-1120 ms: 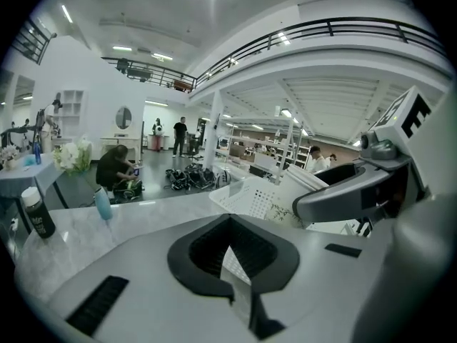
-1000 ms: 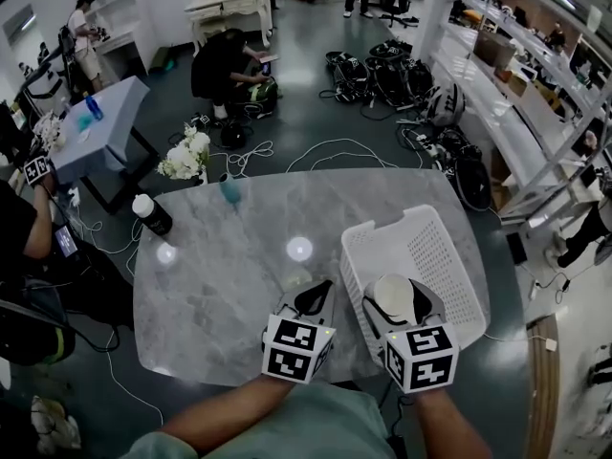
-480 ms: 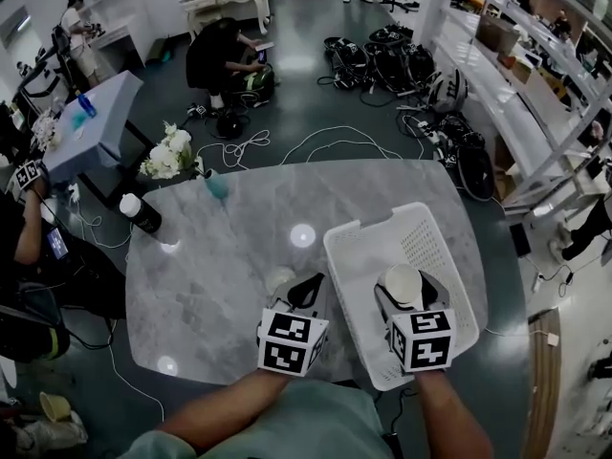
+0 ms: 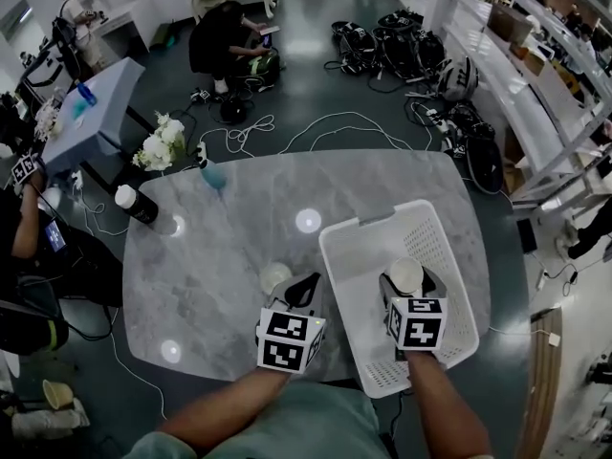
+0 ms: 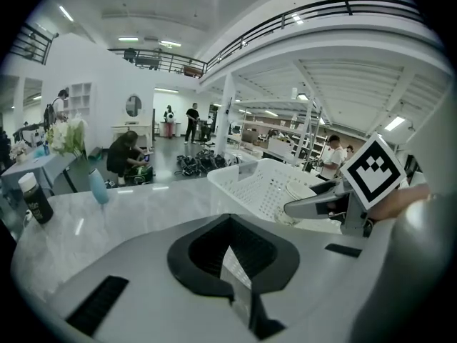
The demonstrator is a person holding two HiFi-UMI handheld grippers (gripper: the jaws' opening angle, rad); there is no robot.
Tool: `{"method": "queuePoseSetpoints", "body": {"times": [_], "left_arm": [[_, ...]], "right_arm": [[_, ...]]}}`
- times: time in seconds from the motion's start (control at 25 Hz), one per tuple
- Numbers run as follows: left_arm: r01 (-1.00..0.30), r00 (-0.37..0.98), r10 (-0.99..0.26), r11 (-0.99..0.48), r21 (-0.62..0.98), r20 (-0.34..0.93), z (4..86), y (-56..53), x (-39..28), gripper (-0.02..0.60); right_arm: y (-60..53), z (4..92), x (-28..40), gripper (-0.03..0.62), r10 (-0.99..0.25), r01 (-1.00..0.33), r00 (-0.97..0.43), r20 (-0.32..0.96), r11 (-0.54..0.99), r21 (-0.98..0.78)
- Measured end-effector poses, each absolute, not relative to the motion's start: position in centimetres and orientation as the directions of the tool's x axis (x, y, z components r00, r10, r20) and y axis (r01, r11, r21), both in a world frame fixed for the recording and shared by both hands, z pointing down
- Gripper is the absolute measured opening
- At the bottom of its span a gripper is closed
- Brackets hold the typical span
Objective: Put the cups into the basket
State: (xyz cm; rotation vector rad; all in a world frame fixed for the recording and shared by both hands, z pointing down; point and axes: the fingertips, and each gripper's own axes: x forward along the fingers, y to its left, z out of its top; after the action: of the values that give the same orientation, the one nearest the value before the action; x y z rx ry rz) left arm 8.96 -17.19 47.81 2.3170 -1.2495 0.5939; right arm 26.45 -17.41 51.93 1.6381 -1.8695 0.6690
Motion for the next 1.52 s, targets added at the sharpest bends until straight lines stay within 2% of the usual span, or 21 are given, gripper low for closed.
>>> {"method": "queuePoseSetpoints", "body": {"times": [0.72,1.52], "left_arm": [[-0.883,0.449,-0.67,-0.434,0.178,0.591,50.9,-18.2,8.6,0.002],[-0.877,0.462,-0.671,-0.444,0.183,0.58,50.0,-18.4,8.4,0.002]], "right_arm": [[-18.6,60.6,28.7,0.357,-0.6,-0.996,-0.058,0.798,0.09,-0.005],[-17.3,63.1,29.1,0.362,-0.505,-0.996,-0.072,0.86,0.086,-0.033]]}}
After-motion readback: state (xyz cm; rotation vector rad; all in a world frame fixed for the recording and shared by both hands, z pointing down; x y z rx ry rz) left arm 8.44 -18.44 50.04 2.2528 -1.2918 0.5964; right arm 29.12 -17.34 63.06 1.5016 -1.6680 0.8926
